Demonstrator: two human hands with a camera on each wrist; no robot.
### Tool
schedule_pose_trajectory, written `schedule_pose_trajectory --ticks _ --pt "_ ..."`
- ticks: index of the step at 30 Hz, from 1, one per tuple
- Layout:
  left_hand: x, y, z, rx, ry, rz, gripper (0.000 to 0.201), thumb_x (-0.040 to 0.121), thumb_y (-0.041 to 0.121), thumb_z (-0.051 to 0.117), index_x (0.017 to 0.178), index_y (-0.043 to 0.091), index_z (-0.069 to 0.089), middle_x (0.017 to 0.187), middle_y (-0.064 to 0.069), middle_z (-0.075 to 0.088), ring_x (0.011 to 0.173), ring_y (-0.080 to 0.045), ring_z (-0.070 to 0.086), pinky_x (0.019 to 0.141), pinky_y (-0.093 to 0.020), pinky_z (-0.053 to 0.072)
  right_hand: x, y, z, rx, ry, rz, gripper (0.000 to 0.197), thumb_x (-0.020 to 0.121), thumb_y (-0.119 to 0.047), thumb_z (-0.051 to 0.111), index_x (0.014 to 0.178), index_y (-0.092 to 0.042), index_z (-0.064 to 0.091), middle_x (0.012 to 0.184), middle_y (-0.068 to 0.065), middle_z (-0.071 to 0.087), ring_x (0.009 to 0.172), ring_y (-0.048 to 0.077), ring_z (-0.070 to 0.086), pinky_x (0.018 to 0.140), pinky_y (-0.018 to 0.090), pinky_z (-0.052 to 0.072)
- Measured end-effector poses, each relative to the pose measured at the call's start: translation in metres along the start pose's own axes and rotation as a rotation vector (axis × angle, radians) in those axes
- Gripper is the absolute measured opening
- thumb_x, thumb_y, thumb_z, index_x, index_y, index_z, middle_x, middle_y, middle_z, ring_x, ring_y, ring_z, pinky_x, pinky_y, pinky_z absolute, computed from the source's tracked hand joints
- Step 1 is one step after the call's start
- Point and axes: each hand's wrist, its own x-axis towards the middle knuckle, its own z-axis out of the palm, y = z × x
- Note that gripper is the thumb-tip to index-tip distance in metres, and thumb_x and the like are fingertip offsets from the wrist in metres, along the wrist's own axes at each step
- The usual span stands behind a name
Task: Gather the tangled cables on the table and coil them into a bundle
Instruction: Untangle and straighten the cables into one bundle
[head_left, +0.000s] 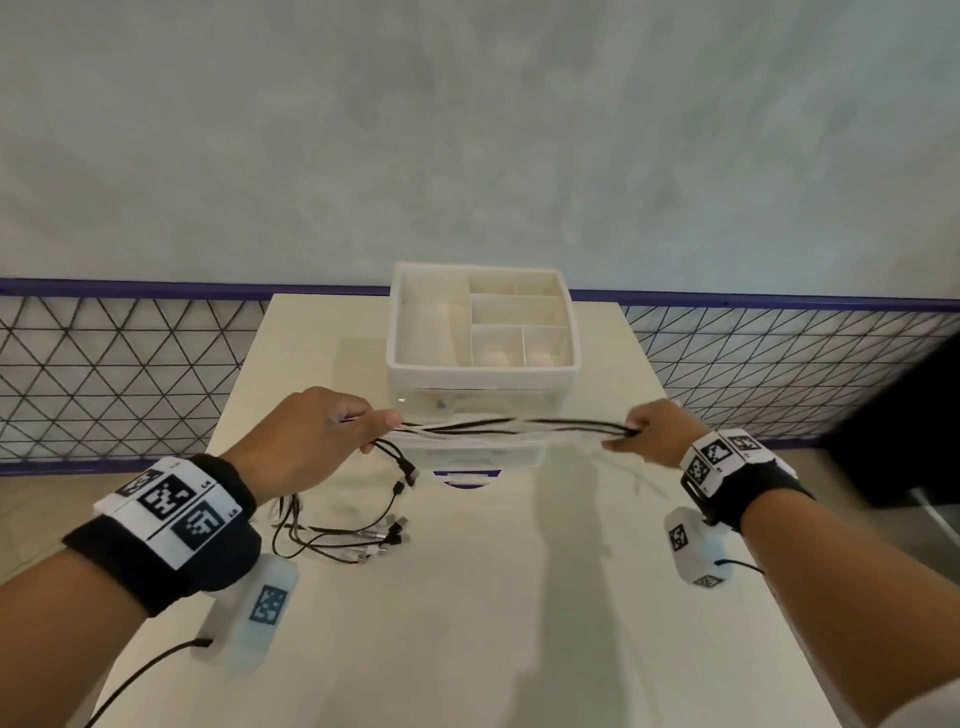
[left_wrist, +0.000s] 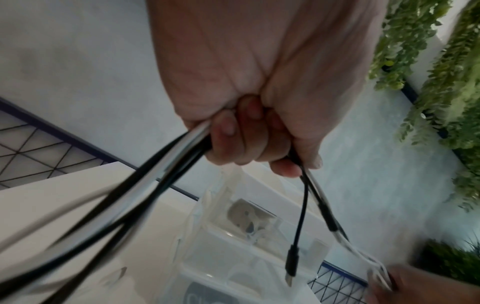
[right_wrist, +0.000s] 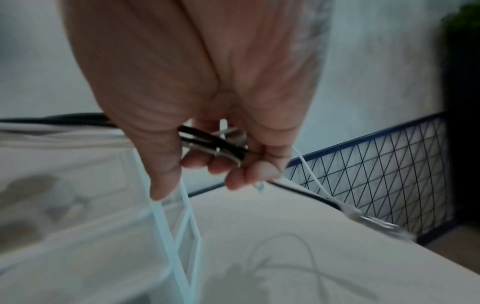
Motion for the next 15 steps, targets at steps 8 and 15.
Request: schedule_pose_trajectory --ticks 8,15 --pt "0.005 0.042 0.044 -0.151 -0.082 0.05 0.04 0.105 0.039 0.032 0.092 0.018 0.064 0.08 0.001 0.059 0.073 -0.02 0.054 0.062 -0.031 0.042 -0.028 -0.022 -0.003 0.158 0.136 -0.047 0.042 0.091 -0.028 0.068 0.127 -0.008 0.059 0.131 0.013 0.062 0.115 0.029 0.062 0.095 0.036 0.046" --pt "0.0 0.085 0.123 -0.079 -0.234 0.194 0.024 0.102 0.028 0.034 0.105 0.01 0.05 0.1 -0.006 0.068 0.09 -0.025 0.065 0.075 -0.035 0.051 -0.092 -0.09 0.047 0.911 -0.41 0.051 0.074 0.096 -0.067 0.032 0.09 -0.005 0.071 0.081 0.016 0.072 0.068 0.027 0.068 0.062 0.03 0.055"
